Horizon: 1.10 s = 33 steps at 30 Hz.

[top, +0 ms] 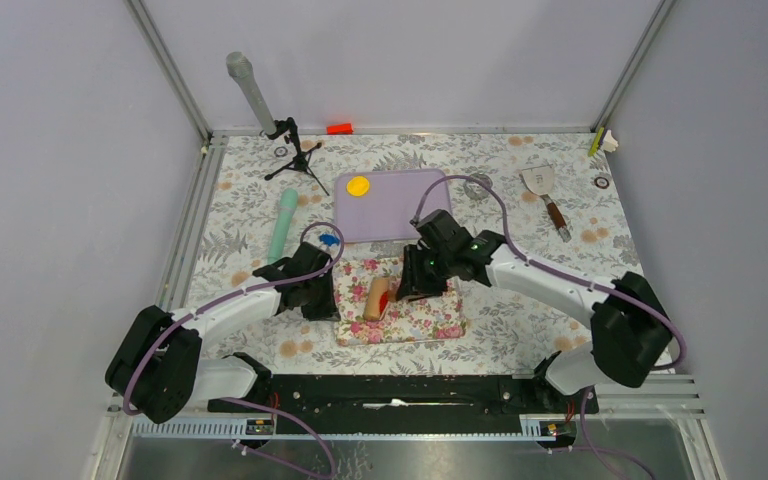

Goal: Roll out the dumpling wrappers from the dough
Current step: Flatten out the dough on the work surface.

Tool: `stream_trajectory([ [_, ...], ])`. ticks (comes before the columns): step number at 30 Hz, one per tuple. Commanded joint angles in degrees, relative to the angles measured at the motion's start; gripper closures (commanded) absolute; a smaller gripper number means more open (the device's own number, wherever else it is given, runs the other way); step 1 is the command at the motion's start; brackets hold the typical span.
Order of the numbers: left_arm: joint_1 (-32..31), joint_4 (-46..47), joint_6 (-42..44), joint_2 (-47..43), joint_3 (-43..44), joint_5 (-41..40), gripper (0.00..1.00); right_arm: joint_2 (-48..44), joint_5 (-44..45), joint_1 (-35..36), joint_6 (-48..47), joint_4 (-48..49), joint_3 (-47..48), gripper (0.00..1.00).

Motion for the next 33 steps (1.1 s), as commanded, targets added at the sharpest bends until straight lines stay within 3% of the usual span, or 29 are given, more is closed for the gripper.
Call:
stream_trajectory([
  [1, -0.47, 1.05, 1.20, -1.05, 2.30, 2.69, 1.00, 7.23, 8.42, 1.36, -3.85, -8.94, -3.89, 1.00],
  [12, -0.42, 0.80, 1.10, -0.58, 2.36, 2.54, 1.00, -5.60, 9.34, -2.15, -1.76, -13.84, -14.19, 1.00],
  [17, -0.42, 1.21, 1.03, -0.36, 2.01, 2.30, 1.00, -10.08, 10.64, -3.55, -1.87, -18.26, -13.00, 1.00],
  [22, -0.45, 1.14, 1.02, -1.20, 2.03, 2.02, 1.00, -8.13, 10.73, -3.52, -2.78, -17.60, -10.34, 1.00],
  [33, -0.66, -0.74, 1.71, -2.75, 3.18, 3.97, 1.00, -0.06, 5.21, -1.73, -2.74, -6.80, -10.89, 1.00],
])
